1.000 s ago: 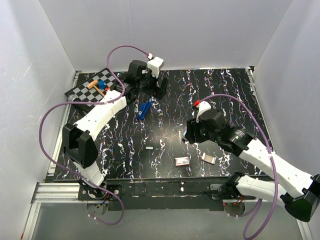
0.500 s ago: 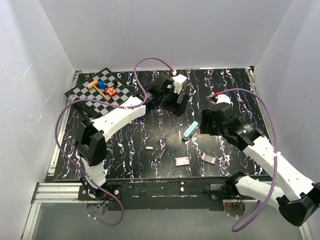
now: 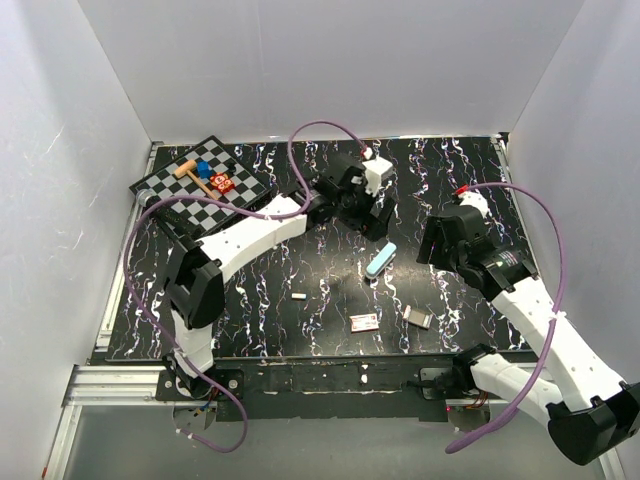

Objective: Unload the staples from the stapler

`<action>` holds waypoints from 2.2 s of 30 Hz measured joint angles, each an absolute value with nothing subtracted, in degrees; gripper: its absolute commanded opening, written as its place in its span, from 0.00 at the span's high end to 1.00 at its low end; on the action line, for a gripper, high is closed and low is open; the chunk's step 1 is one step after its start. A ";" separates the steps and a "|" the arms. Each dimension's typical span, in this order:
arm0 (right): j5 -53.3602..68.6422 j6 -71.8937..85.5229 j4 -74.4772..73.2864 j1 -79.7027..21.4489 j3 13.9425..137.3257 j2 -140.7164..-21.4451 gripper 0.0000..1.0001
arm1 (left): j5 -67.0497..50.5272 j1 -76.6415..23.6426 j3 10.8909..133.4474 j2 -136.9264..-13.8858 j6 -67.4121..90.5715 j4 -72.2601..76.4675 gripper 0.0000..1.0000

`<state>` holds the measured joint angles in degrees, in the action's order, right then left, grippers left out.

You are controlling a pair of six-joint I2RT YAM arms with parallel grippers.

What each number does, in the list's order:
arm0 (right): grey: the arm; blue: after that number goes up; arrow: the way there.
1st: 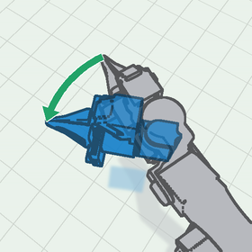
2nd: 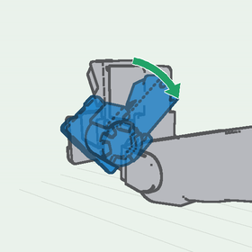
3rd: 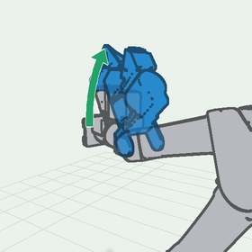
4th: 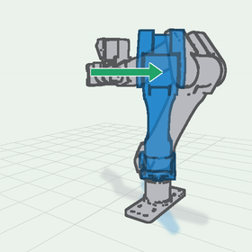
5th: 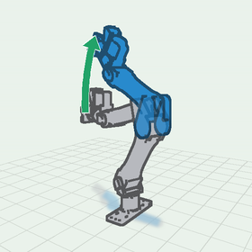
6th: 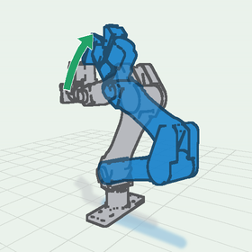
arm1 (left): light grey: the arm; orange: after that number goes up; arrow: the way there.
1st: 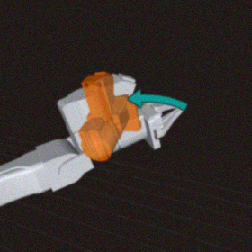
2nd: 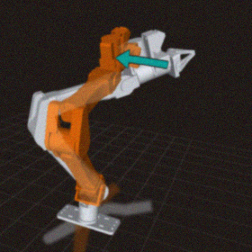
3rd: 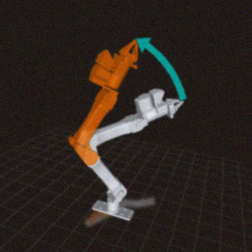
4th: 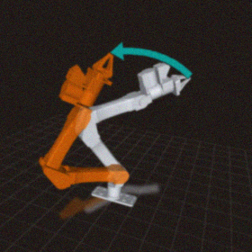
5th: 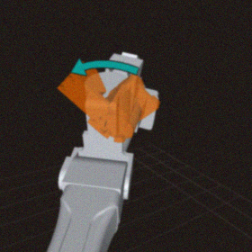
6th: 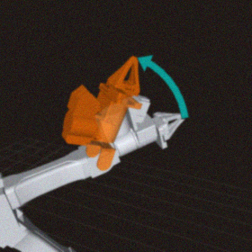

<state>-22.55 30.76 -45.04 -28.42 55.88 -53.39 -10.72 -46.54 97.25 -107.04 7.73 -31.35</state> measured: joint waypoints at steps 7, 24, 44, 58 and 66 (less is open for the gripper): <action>-21.63 31.14 -45.08 -25.80 54.50 -52.42 0.26 | -7.29 -49.76 98.15 -112.42 7.70 -33.01 0.02; -20.78 32.82 -45.04 -23.68 52.60 -48.69 0.26 | 2.63 -55.94 103.79 -121.97 8.21 -34.24 0.02; -20.43 32.73 -44.80 -23.64 50.74 -46.83 0.27 | 8.21 -56.10 111.72 -132.64 10.37 -34.30 0.30; -20.27 32.64 -43.92 -23.64 50.35 -46.76 0.29 | 8.21 -56.12 112.46 -133.53 10.07 -34.24 0.89; -19.66 32.36 -43.57 -23.64 50.22 -46.72 0.31 | 7.62 -56.12 111.72 -133.27 9.39 -33.19 1.00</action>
